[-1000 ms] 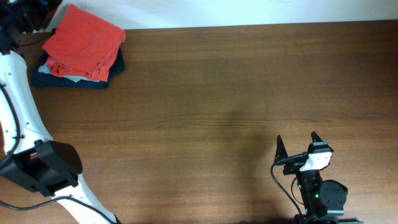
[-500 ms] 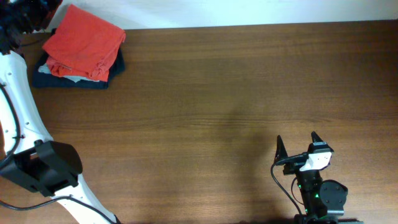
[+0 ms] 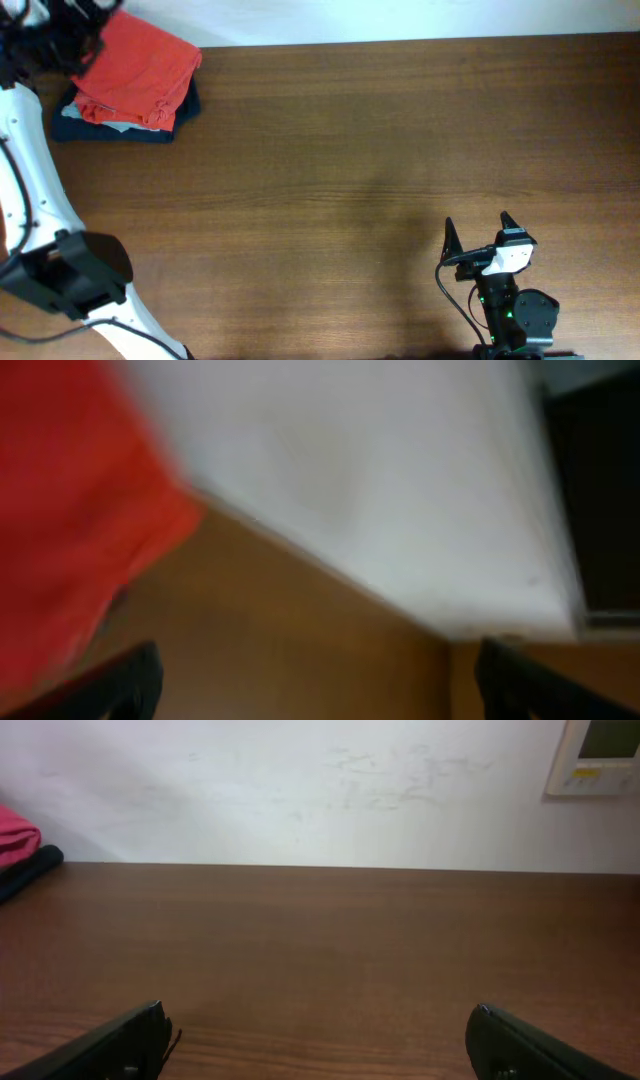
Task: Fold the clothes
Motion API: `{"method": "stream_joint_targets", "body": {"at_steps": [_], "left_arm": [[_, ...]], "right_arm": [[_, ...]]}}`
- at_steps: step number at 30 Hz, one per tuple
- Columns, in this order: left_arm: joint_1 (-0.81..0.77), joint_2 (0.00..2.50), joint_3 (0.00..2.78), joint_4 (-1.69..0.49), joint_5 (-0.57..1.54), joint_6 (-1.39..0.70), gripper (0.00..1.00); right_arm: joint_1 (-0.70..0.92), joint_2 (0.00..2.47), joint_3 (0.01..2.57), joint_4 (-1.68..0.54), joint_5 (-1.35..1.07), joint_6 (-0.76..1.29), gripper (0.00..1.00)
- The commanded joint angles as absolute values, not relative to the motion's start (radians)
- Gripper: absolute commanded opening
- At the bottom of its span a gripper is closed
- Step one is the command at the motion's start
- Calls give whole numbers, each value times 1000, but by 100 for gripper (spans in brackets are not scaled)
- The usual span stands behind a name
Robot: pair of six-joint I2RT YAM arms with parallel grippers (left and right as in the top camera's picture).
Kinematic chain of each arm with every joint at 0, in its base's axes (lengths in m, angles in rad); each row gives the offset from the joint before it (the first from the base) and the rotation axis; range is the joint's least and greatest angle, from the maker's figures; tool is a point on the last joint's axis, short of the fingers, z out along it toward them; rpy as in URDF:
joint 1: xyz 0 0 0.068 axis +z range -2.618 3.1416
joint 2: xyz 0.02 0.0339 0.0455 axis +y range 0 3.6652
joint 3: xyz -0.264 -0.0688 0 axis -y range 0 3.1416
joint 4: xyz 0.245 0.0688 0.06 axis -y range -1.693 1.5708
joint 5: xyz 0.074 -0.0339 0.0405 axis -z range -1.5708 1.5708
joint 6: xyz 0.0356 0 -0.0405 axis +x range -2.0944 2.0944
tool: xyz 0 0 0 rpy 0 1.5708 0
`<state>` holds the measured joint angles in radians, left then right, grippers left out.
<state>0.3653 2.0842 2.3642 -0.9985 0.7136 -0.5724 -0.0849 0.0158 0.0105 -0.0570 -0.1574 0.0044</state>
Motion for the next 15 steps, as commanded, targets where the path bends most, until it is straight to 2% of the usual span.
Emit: {"method": "stream_joint_targets", "body": {"at_steps": [1, 4, 9, 15], "left_arm": [[354, 1844, 2374, -1130, 546, -568, 99], [325, 1710, 2374, -1200, 483, -557, 99], [223, 1483, 2355, -1299, 255, -499, 99], [59, 1203, 2076, -1319, -4, -500, 99]], "right_arm": [[-93, 7, 6, -64, -149, 15, 99], [-93, 7, 6, -64, -149, 15, 99], [-93, 7, 6, -64, -149, 15, 99], [-93, 7, 6, -64, -149, 16, 99]]}}
